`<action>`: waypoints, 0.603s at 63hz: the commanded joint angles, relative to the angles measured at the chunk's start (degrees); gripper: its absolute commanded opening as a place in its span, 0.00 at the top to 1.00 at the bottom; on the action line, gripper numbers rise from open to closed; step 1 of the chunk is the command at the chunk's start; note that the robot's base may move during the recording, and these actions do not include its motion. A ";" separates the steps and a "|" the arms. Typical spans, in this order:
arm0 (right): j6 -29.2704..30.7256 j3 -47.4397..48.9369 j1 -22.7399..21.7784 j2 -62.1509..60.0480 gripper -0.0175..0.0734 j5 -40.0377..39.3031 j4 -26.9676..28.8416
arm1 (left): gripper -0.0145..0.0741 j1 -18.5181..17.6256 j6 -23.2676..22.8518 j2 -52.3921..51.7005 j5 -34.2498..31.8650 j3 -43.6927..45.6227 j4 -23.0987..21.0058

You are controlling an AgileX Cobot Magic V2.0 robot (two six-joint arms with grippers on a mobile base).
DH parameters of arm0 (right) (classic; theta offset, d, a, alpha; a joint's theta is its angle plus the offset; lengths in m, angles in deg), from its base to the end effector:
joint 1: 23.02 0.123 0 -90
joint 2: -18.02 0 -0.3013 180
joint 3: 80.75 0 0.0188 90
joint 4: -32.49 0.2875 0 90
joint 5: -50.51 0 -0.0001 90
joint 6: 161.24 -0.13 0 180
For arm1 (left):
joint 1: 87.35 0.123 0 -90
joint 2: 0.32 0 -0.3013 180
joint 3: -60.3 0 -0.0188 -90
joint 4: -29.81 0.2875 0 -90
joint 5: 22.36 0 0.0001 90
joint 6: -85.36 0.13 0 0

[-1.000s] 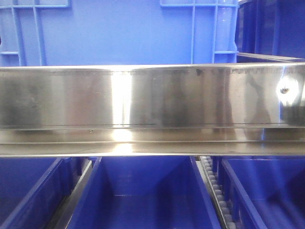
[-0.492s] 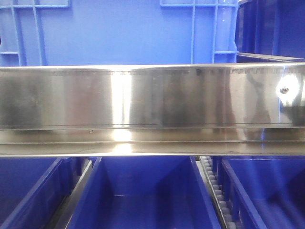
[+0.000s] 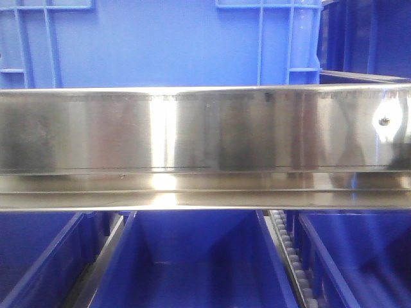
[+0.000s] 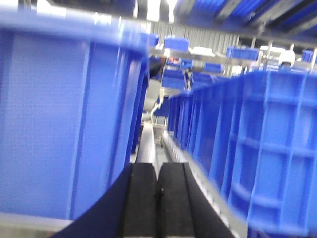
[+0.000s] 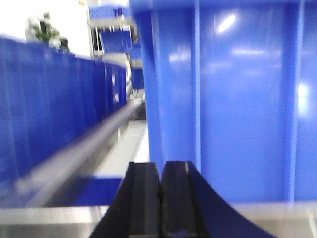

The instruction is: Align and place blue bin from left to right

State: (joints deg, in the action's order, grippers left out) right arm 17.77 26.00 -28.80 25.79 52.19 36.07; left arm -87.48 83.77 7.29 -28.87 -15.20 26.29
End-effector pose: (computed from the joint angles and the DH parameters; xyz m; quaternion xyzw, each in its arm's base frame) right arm 0.1109 -0.0110 0.2436 0.0589 0.6580 -0.0073 0.7507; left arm 0.1110 0.0006 0.2461 -0.0295 0.6192 -0.0336 0.7840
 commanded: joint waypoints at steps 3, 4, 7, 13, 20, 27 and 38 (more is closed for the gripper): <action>0.44 8.36 -0.23 -0.40 0.99 4.40 -0.18 | 0.96 -0.30 0.08 -0.24 3.59 7.53 5.34; 0.44 10.12 -0.23 -0.40 0.99 5.45 -0.18 | 0.96 -0.30 0.08 -0.24 4.92 8.71 6.15; 0.44 13.53 -0.23 -0.15 0.99 8.92 -0.18 | 0.94 -0.30 0.08 -0.24 8.96 12.29 8.07; 0.44 20.71 -0.23 2.50 0.97 12.64 -0.18 | 0.84 -0.30 0.08 1.73 16.62 19.81 9.27; 0.44 26.66 -0.23 6.44 0.83 13.76 -0.18 | 0.61 -0.30 0.08 5.99 21.51 26.89 9.27; 0.44 31.10 -0.23 10.59 0.54 13.76 -0.18 | 0.42 -0.30 0.08 10.67 22.11 31.47 9.27; 0.44 35.28 -0.23 17.61 0.18 14.49 -0.29 | 0.28 -0.30 0.08 19.49 22.22 36.89 8.60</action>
State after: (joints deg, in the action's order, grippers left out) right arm 17.77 59.64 -28.80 40.35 66.27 36.07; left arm -87.48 83.77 23.05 -6.71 19.25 35.21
